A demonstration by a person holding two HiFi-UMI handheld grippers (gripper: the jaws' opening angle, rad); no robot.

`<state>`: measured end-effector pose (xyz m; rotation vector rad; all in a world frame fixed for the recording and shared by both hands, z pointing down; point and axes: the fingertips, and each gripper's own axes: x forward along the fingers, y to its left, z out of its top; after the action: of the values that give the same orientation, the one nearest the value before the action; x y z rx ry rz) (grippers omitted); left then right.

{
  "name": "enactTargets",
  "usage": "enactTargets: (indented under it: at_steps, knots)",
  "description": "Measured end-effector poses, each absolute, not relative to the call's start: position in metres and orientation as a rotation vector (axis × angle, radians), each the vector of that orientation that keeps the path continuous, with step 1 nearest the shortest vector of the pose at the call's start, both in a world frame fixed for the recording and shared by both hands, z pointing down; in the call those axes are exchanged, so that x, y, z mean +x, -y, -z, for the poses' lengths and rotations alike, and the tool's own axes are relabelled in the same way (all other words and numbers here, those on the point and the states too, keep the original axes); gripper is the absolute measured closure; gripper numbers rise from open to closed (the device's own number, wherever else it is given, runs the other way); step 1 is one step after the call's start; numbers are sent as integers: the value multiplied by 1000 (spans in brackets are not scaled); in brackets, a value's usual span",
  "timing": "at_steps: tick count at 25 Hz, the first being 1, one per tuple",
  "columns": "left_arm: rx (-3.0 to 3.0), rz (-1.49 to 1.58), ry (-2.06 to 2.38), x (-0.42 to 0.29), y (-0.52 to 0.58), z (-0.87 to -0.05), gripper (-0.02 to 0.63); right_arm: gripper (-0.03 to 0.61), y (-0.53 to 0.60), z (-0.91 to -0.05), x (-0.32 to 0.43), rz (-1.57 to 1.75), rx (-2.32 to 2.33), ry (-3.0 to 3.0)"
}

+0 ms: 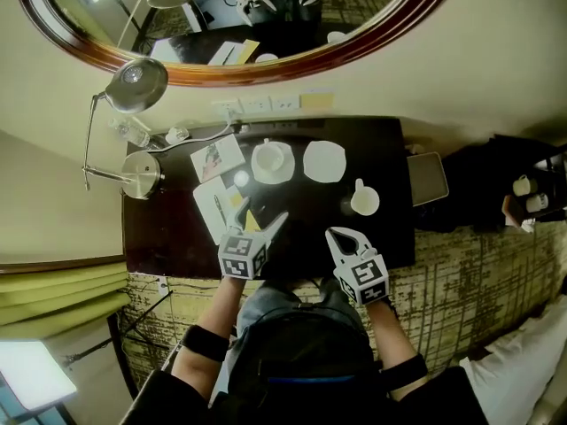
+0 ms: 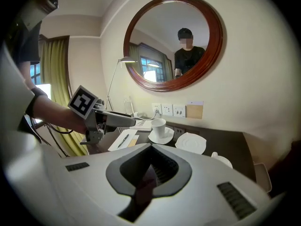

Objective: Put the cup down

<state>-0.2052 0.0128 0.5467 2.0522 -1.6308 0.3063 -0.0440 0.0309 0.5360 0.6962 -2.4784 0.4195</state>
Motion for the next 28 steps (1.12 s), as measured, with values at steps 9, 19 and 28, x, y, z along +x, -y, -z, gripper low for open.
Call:
enactTargets:
  at_steps: [9,19,28]
  knots:
    - [2028,-360,1585,-239,70,-617,43,575,-31,-560,-39,-549,802,2419]
    - [2166,-461,1534,-245,126,-648,37,575,-27,-591,-33,-643,928,2404]
    - [2205,-517,1512,-239,139,-672,38,575,-23,-601,-37,-726,1020,2401]
